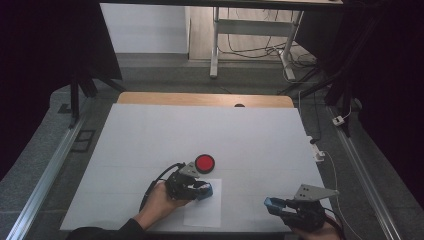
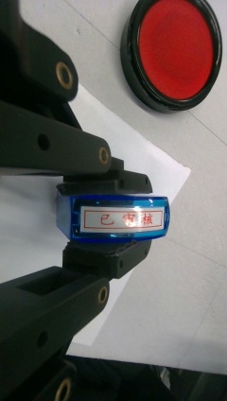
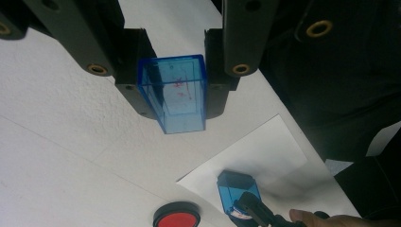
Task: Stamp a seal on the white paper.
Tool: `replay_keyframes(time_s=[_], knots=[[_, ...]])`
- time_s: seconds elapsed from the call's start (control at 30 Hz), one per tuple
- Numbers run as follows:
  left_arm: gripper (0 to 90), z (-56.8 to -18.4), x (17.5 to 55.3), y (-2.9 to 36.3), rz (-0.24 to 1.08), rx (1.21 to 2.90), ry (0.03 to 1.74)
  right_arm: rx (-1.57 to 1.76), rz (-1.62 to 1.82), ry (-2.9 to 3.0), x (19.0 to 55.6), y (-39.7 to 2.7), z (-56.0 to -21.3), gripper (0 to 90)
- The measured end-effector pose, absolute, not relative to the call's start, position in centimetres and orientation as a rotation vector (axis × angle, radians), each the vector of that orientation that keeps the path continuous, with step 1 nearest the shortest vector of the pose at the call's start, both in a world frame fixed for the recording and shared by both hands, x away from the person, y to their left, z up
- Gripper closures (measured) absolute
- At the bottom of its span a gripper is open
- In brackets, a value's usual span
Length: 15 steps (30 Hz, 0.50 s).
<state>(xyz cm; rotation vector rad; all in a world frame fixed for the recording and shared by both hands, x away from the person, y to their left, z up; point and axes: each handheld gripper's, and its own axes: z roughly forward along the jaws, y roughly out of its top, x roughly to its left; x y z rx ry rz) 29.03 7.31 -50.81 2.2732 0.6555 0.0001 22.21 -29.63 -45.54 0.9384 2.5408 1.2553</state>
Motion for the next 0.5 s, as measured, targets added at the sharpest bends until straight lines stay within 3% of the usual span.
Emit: replay_keyframes(time_s=[0.27,0.5], knots=[[71.2,-50.94,29.25,7.45,-0.027,2.255,0.673,0.940,1.254,2.543,22.22,-29.62,-45.56,68.2],[71.2,-50.81,28.74,7.14,0.026,2.281,0.655,0.939,1.254,2.545,22.23,-29.61,-45.57,68.2]])
